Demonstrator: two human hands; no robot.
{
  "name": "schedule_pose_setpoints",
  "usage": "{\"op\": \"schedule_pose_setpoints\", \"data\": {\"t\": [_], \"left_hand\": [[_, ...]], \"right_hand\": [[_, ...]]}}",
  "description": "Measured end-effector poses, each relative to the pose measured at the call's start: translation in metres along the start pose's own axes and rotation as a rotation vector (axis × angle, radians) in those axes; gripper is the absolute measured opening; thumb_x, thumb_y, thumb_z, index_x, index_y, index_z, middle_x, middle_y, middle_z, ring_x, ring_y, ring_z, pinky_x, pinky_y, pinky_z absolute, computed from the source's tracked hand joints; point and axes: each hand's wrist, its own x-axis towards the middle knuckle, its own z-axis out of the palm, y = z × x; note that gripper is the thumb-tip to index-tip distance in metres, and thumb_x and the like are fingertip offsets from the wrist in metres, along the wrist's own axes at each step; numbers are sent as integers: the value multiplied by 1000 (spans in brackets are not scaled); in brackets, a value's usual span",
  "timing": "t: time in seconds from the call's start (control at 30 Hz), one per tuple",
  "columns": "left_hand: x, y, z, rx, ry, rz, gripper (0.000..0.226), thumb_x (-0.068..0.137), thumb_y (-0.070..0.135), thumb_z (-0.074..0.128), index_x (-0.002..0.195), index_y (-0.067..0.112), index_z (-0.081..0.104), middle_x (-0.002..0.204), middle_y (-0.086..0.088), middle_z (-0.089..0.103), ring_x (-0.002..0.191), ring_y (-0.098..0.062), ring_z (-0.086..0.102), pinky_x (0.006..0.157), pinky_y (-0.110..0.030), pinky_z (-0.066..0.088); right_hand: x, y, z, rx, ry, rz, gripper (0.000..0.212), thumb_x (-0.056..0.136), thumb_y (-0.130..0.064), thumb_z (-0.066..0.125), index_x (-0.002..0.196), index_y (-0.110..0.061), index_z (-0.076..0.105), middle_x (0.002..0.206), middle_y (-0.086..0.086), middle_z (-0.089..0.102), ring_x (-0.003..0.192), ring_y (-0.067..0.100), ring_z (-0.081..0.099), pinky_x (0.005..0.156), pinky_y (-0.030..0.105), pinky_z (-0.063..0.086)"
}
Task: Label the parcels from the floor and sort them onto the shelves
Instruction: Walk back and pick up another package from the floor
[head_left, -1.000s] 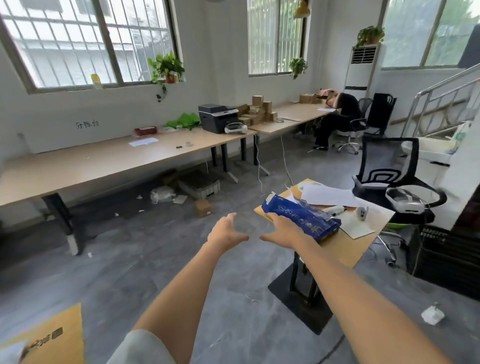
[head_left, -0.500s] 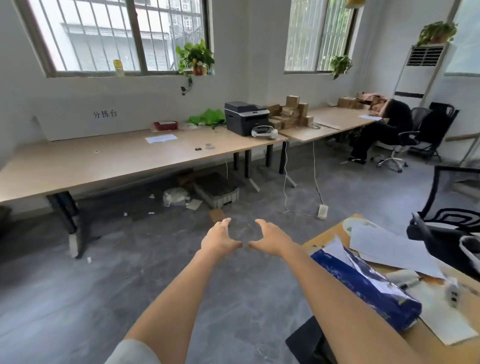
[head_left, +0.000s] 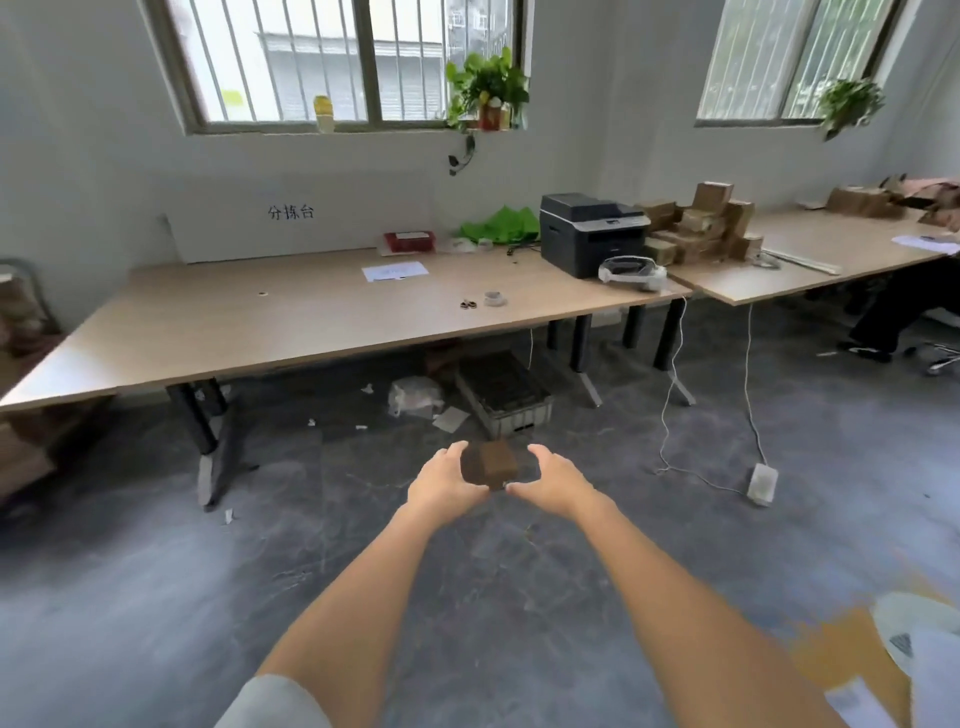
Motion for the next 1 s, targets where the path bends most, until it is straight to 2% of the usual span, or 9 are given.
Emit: {"op": "schedule_pose_setpoints", "data": {"t": [0.27, 0.57, 0.73, 0.9, 1.0], "left_hand": [[159, 5, -14, 47, -17, -86, 81, 80, 40, 65, 149, 25, 26, 149, -2, 38, 133, -24, 44, 102, -39, 43], [350, -17, -19, -35, -114, -140, 84, 82, 38, 64, 152, 23, 21, 156, -6, 28, 141, -26, 33, 107, -39, 38], [444, -21, -24, -82, -138, -162, 84, 80, 37, 66, 151, 22, 23, 156, -7, 29, 141, -28, 35, 110, -42, 36], [528, -19, -13, -32, -201, -178, 83, 81, 36, 65, 151, 23, 23, 156, -6, 30, 134, -27, 44, 102, -38, 44], [587, -22, 5, -27, -227, -206, 82, 83, 36, 65, 151, 22, 22, 157, -6, 28, 140, -27, 37, 106, -39, 40]], "right_hand": [[168, -13, -41, -121, -70, -49, 84, 82, -45, 61, 151, -23, 18, 152, 6, 34, 135, 29, 41, 105, 44, 41], [347, -15, -60, -131, -122, 56, 83, 83, -45, 60, 151, -22, 17, 154, 7, 29, 138, 30, 37, 108, 45, 37], [431, -17, -73, -116, -138, 102, 82, 82, -45, 60, 150, -23, 19, 155, 8, 28, 137, 30, 38, 108, 45, 39], [522, -10, -84, -117, -178, 140, 82, 83, -44, 59, 151, -23, 18, 156, 8, 27, 138, 30, 38, 109, 46, 38], [586, 1, -86, -131, -216, 143, 81, 84, -45, 59, 151, -24, 17, 157, 8, 26, 138, 31, 38, 109, 46, 38]]}}
